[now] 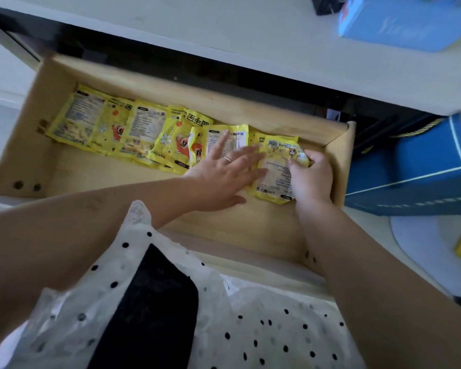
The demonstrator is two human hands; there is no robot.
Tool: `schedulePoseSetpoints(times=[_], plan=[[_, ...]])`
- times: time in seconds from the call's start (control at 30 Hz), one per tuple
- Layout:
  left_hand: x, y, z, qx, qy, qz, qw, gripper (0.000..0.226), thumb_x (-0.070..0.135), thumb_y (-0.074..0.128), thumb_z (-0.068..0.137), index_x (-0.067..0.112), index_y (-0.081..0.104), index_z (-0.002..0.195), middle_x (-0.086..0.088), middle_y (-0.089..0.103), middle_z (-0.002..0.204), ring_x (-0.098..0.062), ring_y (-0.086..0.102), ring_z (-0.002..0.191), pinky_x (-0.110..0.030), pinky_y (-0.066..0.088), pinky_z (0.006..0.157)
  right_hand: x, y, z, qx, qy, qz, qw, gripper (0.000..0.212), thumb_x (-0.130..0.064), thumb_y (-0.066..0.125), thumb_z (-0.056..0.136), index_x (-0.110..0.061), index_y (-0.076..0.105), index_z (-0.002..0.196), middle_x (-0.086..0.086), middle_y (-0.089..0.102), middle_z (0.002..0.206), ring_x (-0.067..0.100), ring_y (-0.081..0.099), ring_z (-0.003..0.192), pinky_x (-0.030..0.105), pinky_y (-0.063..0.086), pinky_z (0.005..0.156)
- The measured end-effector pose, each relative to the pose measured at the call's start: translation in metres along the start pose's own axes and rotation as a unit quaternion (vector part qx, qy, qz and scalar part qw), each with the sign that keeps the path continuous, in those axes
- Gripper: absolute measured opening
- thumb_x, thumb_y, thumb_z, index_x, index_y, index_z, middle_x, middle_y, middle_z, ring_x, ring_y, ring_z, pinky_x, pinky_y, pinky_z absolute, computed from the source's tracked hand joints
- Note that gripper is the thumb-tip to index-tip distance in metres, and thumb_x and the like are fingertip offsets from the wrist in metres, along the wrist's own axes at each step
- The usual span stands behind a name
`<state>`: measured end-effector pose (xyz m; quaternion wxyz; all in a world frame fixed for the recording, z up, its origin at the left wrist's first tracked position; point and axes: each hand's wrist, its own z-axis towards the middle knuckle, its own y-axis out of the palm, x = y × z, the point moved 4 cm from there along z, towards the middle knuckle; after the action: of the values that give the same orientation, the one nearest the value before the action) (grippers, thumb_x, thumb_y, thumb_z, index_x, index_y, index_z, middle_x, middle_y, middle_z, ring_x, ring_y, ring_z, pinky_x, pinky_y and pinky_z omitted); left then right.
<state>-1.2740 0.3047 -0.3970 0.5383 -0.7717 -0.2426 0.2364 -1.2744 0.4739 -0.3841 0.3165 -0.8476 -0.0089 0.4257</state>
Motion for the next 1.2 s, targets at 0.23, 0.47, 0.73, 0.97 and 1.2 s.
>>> schedulePoseSetpoints(times=[0.23, 0.47, 0.73, 0.97, 1.2], plan=[[0.012, 0.003, 0.012, -0.015, -0.004, -0.044, 0.999, 0.073, 0.065, 0.024, 0.091, 0.033, -0.006, 0.149, -0.007, -0.011, 0.16, -0.028, -0.006, 0.148, -0.068, -0.002, 0.111, -0.013, -0.001, -0.026, -0.095, -0.146, -0.272, 0.946, 0.062, -0.028, 0.051, 0.095, -0.016, 0.024, 0.149, 0.007, 0.011, 0.159, 0.023, 0.012, 0.146, 0.033, 0.015, 0.116], [0.008, 0.001, 0.015, 0.002, 0.009, -0.044, 0.999, 0.066, 0.056, 0.026, 0.096, 0.034, -0.007, 0.149, -0.008, -0.012, 0.159, -0.027, -0.01, 0.147, -0.063, -0.007, 0.111, 0.002, 0.003, -0.043, -0.245, -0.183, -0.427, 0.851, 0.067, -0.029, 0.05, 0.093, -0.012, 0.018, 0.149, 0.005, -0.003, 0.161, 0.026, 0.005, 0.148, 0.044, 0.018, 0.117], [-0.048, -0.005, -0.03, 0.042, -0.074, -0.025, 0.996, 0.072, 0.052, 0.068, 0.075, 0.033, 0.043, 0.139, -0.011, 0.039, 0.147, -0.036, 0.039, 0.133, -0.051, 0.031, 0.107, 0.004, 0.003, -0.042, -0.249, -0.128, -0.456, 0.845, 0.078, -0.039, 0.049, 0.094, -0.015, 0.004, 0.152, 0.005, -0.014, 0.16, 0.03, 0.0, 0.147, 0.046, 0.018, 0.117], [-0.057, 0.008, -0.042, 0.027, -0.058, -0.04, 0.997, 0.072, 0.055, 0.06, 0.082, 0.031, 0.034, 0.145, -0.013, 0.025, 0.155, -0.034, 0.018, 0.144, -0.052, 0.02, 0.113, 0.005, 0.001, -0.042, -0.244, -0.131, -0.448, 0.85, 0.078, -0.04, 0.05, 0.094, -0.016, 0.004, 0.152, 0.001, -0.01, 0.161, 0.03, 0.002, 0.147, 0.044, 0.017, 0.117], [-0.07, 0.014, -0.043, -0.025, -0.099, -0.048, 0.994, 0.072, 0.056, 0.044, 0.09, 0.035, 0.01, 0.15, -0.008, -0.002, 0.16, -0.033, -0.004, 0.147, -0.057, 0.008, 0.117, 0.005, 0.002, -0.044, -0.232, -0.14, -0.444, 0.854, 0.076, -0.041, 0.05, 0.093, -0.014, 0.009, 0.151, 0.003, -0.007, 0.161, 0.031, 0.006, 0.147, 0.043, 0.02, 0.116]])
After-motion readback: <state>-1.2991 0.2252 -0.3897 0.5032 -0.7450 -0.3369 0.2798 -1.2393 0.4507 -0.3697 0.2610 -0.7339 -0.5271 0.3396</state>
